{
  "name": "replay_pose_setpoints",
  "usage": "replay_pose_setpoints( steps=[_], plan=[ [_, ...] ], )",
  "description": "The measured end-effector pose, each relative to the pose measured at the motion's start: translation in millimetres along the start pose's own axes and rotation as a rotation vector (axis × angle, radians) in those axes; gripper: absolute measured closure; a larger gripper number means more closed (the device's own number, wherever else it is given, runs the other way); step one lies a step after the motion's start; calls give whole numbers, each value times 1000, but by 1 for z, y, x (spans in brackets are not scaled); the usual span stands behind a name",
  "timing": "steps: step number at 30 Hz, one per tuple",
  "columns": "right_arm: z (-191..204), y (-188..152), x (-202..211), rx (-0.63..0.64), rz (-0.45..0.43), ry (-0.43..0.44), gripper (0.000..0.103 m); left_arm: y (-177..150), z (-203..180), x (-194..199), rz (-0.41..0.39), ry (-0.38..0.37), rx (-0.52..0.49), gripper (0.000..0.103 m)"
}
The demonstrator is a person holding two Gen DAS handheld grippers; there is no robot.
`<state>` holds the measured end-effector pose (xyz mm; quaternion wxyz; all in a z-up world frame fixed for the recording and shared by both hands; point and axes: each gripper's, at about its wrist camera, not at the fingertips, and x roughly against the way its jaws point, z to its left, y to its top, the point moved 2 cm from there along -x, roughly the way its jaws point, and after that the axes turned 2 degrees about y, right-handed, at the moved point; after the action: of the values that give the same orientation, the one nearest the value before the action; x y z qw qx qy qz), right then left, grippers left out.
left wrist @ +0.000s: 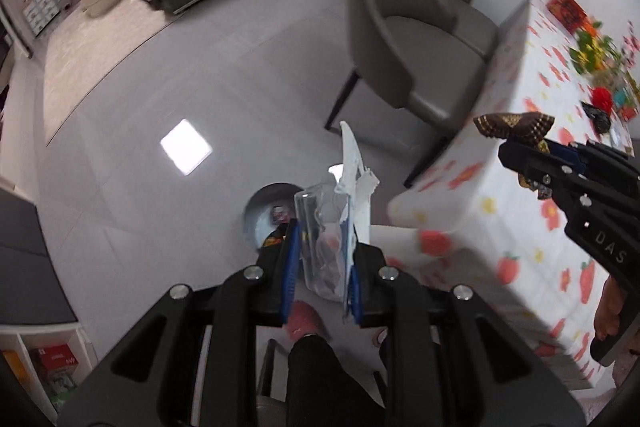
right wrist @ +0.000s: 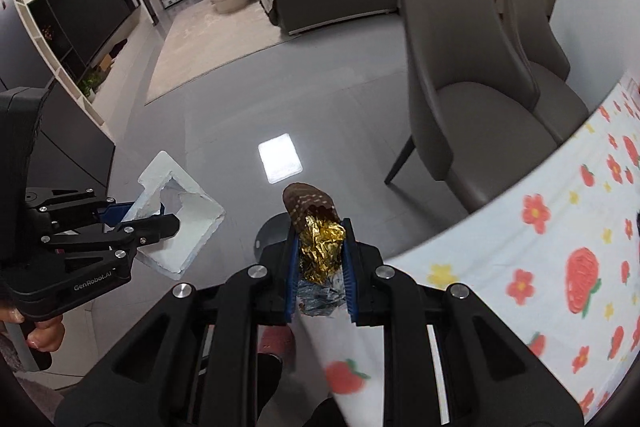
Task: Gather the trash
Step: 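Carry the held wrapper and tray away from the table to the floor bin, then open right tool over the bin while left tool releases the clear tray into it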
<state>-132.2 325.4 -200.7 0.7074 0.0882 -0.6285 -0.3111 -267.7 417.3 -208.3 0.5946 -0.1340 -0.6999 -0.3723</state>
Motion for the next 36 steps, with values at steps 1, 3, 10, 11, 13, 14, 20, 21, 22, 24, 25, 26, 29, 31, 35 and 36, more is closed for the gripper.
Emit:
replay_pose_setpoints(
  steps=[1,3,10,11,13,14,20,21,22,24,25,26,29,31,35,36],
  plan=[
    [11,2,-9,3,7,7,85,-3,16,-1,1,10,21,81],
    [34,6,-30,14,24,18,85,-9,39,-5,-2,38,45,81],
    [80,7,-105,31,105,40,85,-27,91,-39,1,74,134,81],
    [83,7,-118,26,117,41,85,-30,95,-47,-2,86,147,81],
    [84,3,-144,23,138,38,85,-34,103,-64,1,110,170,81],
    [85,0,-159,22,148,35,85,-37,107,-75,2,123,185,81],
    [79,-17,-246,14,193,27,85,-46,125,-142,18,149,223,81],
    [75,-19,-258,16,200,28,85,-47,127,-156,24,149,227,81],
    [75,-23,-273,22,211,25,85,-51,131,-168,31,144,231,81],
    [73,-31,-298,27,226,25,85,-57,134,-191,38,143,237,81],
    [71,-35,-309,28,231,22,85,-60,134,-201,43,145,237,81],
    [70,-39,-319,25,234,22,85,-63,134,-213,50,141,235,81],
    [68,-47,-345,27,231,15,67,-71,138,-239,67,142,230,81],
    [66,-51,-359,32,238,6,67,-74,140,-252,75,147,228,81],
    [57,-54,-371,20,242,8,67,-71,138,-279,91,176,222,81],
    [56,-55,-373,20,241,3,67,-71,137,-285,94,179,223,81]
  ],
)
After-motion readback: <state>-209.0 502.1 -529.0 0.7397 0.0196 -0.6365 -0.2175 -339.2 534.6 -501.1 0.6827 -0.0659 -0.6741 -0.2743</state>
